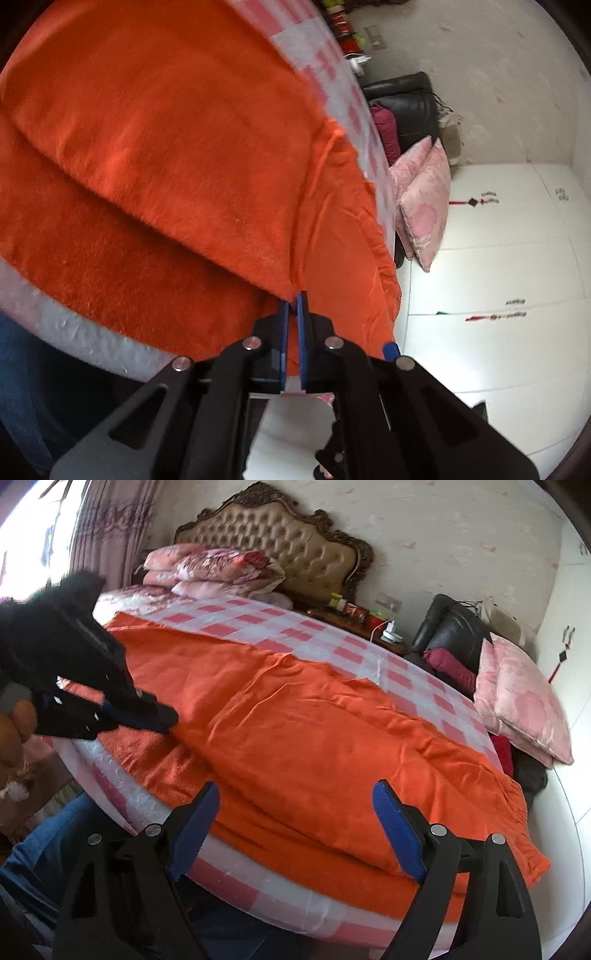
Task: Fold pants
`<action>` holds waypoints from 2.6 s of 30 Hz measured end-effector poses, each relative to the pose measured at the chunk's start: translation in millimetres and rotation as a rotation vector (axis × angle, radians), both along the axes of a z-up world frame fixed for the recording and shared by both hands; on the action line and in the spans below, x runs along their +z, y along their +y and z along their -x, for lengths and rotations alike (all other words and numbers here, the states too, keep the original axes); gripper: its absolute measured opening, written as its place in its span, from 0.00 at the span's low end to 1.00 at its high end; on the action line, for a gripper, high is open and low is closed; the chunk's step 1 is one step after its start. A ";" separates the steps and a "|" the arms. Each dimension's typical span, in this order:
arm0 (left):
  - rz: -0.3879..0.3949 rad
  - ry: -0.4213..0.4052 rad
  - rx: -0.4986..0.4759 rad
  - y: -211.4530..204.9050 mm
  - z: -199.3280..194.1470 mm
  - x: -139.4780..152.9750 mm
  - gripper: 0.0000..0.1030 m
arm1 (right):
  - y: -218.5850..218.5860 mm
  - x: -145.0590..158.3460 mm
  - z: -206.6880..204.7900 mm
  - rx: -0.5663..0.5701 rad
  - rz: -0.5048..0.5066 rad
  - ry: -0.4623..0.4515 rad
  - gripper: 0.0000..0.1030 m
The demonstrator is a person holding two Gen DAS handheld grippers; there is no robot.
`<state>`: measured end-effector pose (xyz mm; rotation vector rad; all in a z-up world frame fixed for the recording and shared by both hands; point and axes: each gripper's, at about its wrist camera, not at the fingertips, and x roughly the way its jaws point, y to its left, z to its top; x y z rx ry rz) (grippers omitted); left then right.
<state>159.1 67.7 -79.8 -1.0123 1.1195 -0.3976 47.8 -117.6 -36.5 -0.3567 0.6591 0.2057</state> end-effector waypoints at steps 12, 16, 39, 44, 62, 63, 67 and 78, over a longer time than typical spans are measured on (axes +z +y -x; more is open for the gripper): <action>0.007 -0.078 -0.021 -1.1 7.5 26.5 0.02 | 16.9 -1.6 -9.8 0.065 0.006 0.010 0.05; -0.011 -0.110 -0.044 -0.5 35.0 34.4 0.02 | 16.7 9.4 21.4 0.110 0.027 -0.002 0.05; -0.236 -0.227 0.424 267.5 94.4 11.9 0.44 | -95.6 2.8 15.1 -0.132 -0.273 0.138 0.67; -0.543 -0.260 0.278 266.3 66.9 20.2 0.43 | -75.3 0.7 10.1 -0.167 -0.164 0.119 0.67; -1.180 -0.747 -0.427 74.1 90.1 10.7 0.32 | 125.6 -17.9 -25.5 0.253 0.063 0.087 0.38; -1.205 -0.755 -0.437 71.9 86.5 8.1 0.32 | 124.0 -22.4 -28.6 0.245 0.061 0.115 0.25; -1.324 -0.763 -0.472 56.8 79.2 1.3 0.22 | 115.5 -22.5 -32.0 0.245 -0.023 0.170 0.05; -1.610 -0.809 -0.560 19.2 75.0 -17.5 0.00 | 105.9 -3.5 -27.5 0.262 -0.142 0.149 0.02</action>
